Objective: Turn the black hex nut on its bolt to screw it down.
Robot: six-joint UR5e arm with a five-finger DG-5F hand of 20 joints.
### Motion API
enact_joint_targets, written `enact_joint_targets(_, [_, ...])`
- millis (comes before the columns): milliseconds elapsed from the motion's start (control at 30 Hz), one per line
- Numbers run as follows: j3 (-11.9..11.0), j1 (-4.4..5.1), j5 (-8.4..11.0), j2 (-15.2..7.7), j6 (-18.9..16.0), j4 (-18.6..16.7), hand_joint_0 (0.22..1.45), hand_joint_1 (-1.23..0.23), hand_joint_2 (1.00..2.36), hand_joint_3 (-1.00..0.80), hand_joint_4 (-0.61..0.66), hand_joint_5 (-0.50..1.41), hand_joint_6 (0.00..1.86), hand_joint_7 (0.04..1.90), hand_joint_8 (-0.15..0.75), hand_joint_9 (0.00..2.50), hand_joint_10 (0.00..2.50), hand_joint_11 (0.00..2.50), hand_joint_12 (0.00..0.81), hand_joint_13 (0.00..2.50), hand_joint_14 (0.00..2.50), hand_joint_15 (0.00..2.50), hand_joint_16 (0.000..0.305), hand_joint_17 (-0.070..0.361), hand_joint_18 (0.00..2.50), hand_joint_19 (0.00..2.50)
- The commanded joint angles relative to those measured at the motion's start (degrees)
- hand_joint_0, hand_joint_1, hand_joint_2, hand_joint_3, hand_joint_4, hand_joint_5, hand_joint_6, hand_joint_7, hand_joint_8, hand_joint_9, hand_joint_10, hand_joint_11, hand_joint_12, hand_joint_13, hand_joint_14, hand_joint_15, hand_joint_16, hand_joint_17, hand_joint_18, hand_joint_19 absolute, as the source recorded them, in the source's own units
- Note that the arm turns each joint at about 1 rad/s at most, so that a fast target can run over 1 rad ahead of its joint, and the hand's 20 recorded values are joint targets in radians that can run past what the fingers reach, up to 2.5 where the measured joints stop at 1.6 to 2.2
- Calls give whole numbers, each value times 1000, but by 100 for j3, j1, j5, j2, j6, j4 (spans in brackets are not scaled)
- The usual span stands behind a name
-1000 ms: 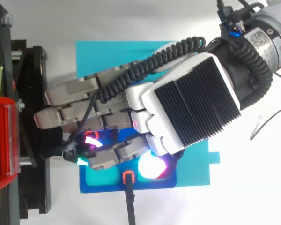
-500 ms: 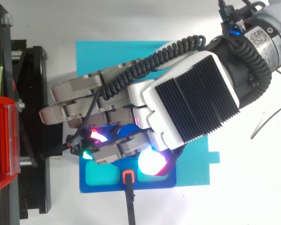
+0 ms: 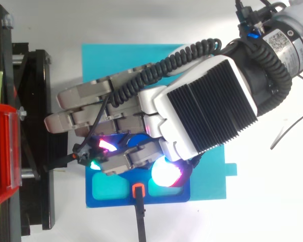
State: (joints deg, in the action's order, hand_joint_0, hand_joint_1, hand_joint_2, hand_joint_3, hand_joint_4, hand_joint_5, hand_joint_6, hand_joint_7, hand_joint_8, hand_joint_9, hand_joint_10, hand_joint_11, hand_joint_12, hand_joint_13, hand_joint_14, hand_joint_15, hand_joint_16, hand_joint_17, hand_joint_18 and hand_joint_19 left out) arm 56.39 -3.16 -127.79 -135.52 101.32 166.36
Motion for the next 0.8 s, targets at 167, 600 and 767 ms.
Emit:
enact_joint_targets(167, [3, 0, 0, -1, 10, -15, 371, -573, 1000, -500, 269, -74, 503, 1108, 243, 644, 0, 22, 472, 177, 0, 0, 59, 132, 103, 230])
enact_joint_targets(600, [12, -53, -26, -1, 10, -15, 436, -642, 1000, -500, 221, -80, 503, 1138, 214, 628, 0, 38, 443, 164, 0, 0, 52, 117, 81, 235])
enact_joint_targets(767, [65, -53, -35, -1, 10, -33, 386, -617, 1000, -500, 263, -86, 503, 1139, 238, 618, 0, 26, 463, 177, 0, 0, 57, 127, 95, 230])
